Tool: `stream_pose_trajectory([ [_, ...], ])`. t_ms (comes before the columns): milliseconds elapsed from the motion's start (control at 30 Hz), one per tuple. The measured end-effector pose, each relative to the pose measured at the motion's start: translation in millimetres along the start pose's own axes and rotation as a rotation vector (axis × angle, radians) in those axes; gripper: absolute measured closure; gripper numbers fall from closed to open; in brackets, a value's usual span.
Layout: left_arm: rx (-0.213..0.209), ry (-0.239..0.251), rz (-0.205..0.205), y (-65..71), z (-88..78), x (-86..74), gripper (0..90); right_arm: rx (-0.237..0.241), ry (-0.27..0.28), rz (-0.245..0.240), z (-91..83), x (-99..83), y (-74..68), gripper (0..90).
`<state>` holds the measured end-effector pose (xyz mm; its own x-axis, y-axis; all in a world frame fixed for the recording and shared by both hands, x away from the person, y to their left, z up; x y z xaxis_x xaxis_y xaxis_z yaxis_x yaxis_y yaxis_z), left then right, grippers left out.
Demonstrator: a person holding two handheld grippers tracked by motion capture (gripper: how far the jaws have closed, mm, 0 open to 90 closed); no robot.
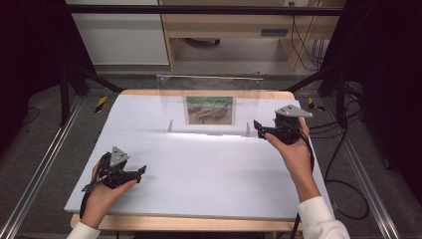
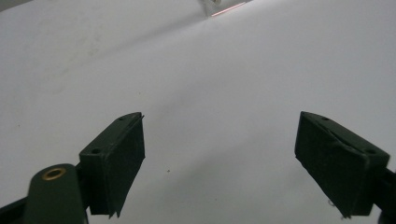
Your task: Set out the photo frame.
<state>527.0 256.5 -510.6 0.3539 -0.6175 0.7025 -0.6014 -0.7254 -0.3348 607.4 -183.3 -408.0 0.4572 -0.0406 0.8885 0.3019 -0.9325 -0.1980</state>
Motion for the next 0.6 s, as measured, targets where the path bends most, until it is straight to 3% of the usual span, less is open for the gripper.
stream_pose_trajectory([
  [300, 0.015, 0.001, -0.010, -2.7, -0.9, -2.0, 11.7, -0.017, -0.040, -0.022, -22.3, -50.3, -4.3, 7.8],
  [433, 0.012, 0.014, -0.011, -4.1, -0.6, -3.0, 8.6, -0.033, -0.073, 0.000, -29.3, -79.1, -1.6, 6.8],
  [533, 0.004, 0.024, -0.018, -3.9, -0.3, -2.5, 8.0, -0.040, -0.124, 0.062, -34.0, -105.4, -0.3, 7.2],
  [600, 0.003, 0.031, -0.013, -4.7, -0.7, -1.9, 7.9, -0.069, -0.155, 0.052, -37.2, -119.0, 2.5, 7.0],
])
Point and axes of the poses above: each handheld gripper's, and its own axes: z roughly forward along the jaws, x roughly out of its top, y roughly to its right, the point moved 9 cm from there along z, roughly forward along the jaws, and after that the axes turned 15 degrees about z, right-handed, at the moved point
